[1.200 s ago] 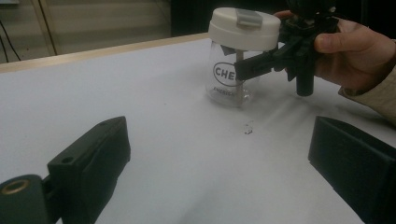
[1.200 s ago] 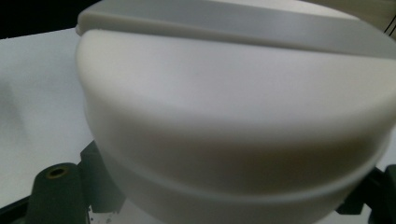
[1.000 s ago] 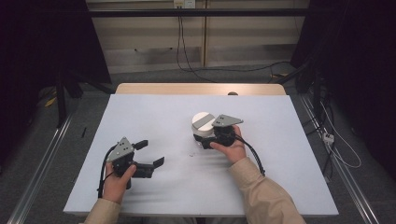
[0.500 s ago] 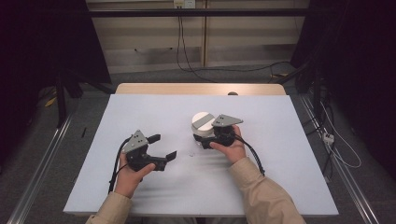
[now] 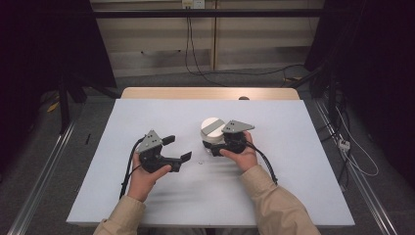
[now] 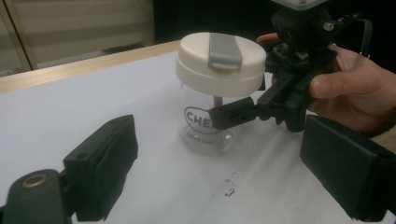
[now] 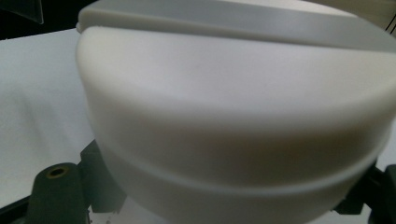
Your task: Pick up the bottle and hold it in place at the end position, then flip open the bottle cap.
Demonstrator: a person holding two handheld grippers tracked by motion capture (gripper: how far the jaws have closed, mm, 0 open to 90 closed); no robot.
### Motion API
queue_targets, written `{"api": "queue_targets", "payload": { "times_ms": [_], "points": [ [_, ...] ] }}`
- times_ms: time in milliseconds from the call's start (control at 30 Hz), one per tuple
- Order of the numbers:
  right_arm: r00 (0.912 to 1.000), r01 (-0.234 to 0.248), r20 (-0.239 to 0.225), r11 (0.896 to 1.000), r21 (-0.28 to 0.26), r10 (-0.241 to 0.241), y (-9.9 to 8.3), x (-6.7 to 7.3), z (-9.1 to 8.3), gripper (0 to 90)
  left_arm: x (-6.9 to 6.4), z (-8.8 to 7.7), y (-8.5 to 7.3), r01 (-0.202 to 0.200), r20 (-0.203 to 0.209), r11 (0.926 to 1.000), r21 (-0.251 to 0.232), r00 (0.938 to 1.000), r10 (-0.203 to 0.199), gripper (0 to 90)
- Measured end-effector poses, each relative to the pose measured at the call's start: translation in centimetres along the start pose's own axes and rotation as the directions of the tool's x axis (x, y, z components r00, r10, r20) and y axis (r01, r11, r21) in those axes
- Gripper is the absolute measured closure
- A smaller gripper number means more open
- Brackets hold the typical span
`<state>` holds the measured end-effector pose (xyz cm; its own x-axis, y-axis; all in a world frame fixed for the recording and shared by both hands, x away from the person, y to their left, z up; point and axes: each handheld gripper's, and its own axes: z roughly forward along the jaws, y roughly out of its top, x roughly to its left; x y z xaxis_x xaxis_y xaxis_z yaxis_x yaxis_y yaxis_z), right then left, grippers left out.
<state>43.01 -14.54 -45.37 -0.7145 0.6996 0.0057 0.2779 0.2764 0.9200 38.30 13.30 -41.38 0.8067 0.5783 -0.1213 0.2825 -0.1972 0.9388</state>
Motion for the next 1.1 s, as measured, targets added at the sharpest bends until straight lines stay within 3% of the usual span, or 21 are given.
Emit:
{"api": "queue_targets", "payload": {
  "times_ms": [333, 700, 833, 933, 1000, 1100],
  "points": [
    [1.0, 0.0, 0.001, 1.0, -0.001, 0.0, 0.0, 0.0, 0.0, 18.6, 0.0, 0.8, 0.7, 0.0, 0.007, 1.0, 0.002, 1.0, 0.0, 18.4],
    [1.0, -0.002, 0.001, 1.0, -0.001, 0.002, 0.0, 0.0, 0.1, 18.6, -0.1, 1.9, 1.3, 0.049, 0.021, 0.9987, 0.013, 0.9986, -0.049, 41.9],
    [1.0, -0.003, -0.001, 1.0, -0.001, 0.003, 0.0, 0.0, 0.1, 18.6, -0.2, 2.4, 1.6, 0.051, 0.034, 0.9983, 0.027, 0.9981, -0.052, 55.5],
    [1.0, -0.002, 0.0, 1.0, -0.002, 0.002, 0.0, 0.0, 0.1, 18.6, -0.3, 2.8, 1.8, 0.058, 0.039, 0.9974, 0.044, 0.9974, -0.06, 58.4],
    [1.0, -0.004, 0.0, 1.0, -0.002, 0.004, 0.0, 0.0, 0.1, 18.7, -0.3, 3.0, 1.8, 0.07, 0.048, 0.9963, 0.049, 0.9962, -0.072, 66.6],
    [1.0, -0.004, 0.0, 1.0, -0.002, 0.004, 0.0, 0.0, 0.1, 18.7, -0.4, 3.3, 1.8, 0.064, 0.05, 0.9958, 0.065, 0.9965, -0.068, 72.2]
  ]
}}
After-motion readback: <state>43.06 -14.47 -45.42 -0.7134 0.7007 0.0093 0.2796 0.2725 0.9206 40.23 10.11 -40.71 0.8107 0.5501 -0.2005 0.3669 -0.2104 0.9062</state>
